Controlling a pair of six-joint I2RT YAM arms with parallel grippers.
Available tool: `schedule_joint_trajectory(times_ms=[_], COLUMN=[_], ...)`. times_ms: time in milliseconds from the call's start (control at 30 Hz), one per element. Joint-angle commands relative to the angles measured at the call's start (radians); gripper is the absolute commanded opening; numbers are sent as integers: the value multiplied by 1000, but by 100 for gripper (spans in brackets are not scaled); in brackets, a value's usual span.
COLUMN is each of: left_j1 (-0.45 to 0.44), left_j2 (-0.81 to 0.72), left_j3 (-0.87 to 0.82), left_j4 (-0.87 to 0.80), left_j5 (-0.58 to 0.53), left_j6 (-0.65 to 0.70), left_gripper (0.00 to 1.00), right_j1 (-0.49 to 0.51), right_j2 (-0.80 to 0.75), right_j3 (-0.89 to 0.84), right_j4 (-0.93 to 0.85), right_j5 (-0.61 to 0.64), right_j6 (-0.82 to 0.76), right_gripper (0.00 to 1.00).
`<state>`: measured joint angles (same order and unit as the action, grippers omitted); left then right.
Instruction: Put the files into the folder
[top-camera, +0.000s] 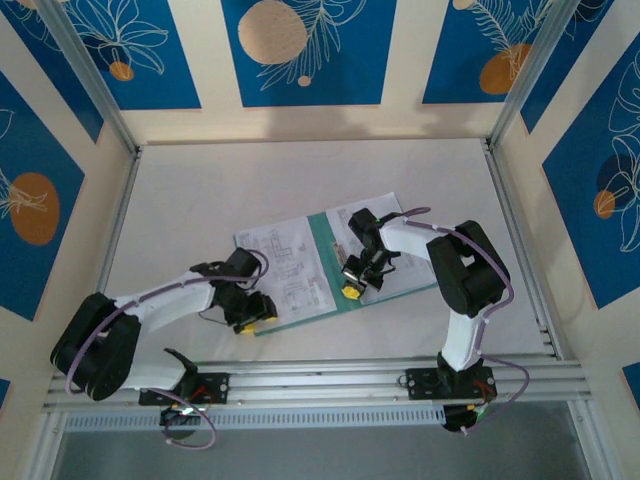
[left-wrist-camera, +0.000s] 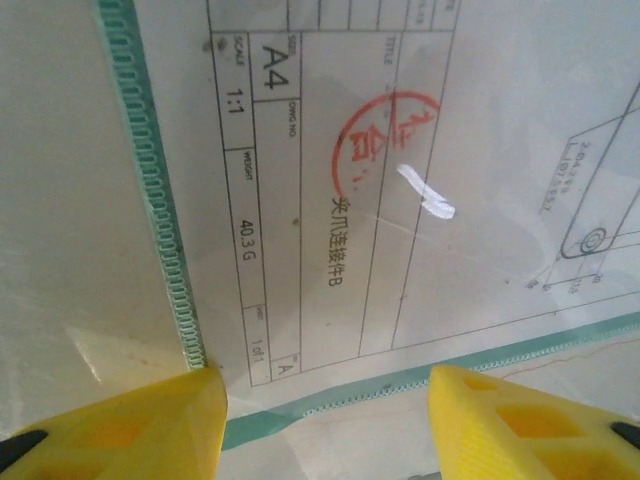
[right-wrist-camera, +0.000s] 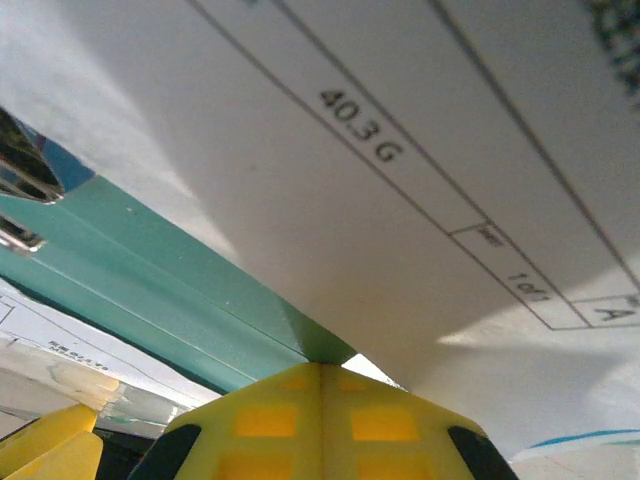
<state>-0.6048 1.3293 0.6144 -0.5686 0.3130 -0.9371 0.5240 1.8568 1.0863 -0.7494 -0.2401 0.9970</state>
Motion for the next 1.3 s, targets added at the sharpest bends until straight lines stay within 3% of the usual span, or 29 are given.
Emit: schedule_joint_trajectory(times_ms=[0,300,833,1267], left_j1=[-25,-25,-47,-65], left_j2=[13,-19,63,55], left_j3=[24,49,41,88], left_j4=[43,-143,-22,-158], left_j5=[14,-86,-46,-134], left_j6=[-22,1,-25,-22], left_gripper=[54,54,56,58], right_j1=[15,17,18,18], right_j2=[56,57,65,66], right_j3=[-49,-47,-45,-42], right_j4=[-35,-37,-36,-38], right_j5=[41,41,40,39], right_j6=[20,16,16,14], right_gripper=[0,0,0,0])
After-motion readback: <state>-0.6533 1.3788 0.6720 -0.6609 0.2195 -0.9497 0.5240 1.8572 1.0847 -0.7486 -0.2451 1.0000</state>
